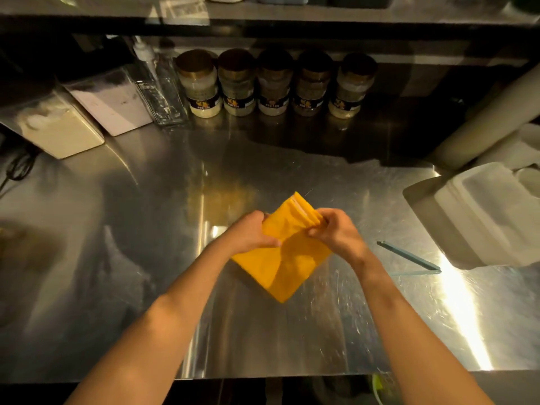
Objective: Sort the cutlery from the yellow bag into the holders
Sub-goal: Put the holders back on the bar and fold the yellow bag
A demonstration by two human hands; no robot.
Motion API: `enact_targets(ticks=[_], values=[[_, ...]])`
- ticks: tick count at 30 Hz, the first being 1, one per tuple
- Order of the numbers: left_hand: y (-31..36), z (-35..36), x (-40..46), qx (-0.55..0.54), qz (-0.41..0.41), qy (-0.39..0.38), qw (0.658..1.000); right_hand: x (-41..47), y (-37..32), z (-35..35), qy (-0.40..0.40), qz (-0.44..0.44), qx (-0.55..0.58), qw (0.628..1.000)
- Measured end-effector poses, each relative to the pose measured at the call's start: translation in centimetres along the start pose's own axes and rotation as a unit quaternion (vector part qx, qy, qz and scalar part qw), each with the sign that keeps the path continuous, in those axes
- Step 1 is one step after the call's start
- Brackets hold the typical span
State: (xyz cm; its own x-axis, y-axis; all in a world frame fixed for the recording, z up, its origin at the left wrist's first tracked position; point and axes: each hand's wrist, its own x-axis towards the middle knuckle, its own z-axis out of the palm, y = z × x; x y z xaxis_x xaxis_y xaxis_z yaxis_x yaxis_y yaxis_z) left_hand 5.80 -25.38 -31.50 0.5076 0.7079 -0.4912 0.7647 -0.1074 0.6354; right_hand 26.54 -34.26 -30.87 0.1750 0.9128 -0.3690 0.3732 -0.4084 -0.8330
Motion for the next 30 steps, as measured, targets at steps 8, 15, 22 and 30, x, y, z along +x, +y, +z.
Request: enact_targets(ticks=[8, 15, 22, 30], values=[[1.2, -0.6, -1.5, -0.491, -0.082, 0.012, 0.867, -2.0, -1.9, -0.2, 0.084, 0.164, 0.277, 0.943], [1.2, 0.2, -1.9, -0.478, -0.056, 0.095, 0.871, -2.6, -1.1, 1.3, 0.113, 0.127, 0.306, 0.937], [1.4, -1.0, -2.8, -0.343, 0.078, 0.045, 0.935, -3.6, -0.8, -0.3, 0.032, 0.017, 0.318, 0.947], [0.5, -3.1, -2.4, -0.244, 0.087, -0.008, 0.966, -3.4, -0.7, -3.3, -0.094, -0.050, 0.150, 0.983]])
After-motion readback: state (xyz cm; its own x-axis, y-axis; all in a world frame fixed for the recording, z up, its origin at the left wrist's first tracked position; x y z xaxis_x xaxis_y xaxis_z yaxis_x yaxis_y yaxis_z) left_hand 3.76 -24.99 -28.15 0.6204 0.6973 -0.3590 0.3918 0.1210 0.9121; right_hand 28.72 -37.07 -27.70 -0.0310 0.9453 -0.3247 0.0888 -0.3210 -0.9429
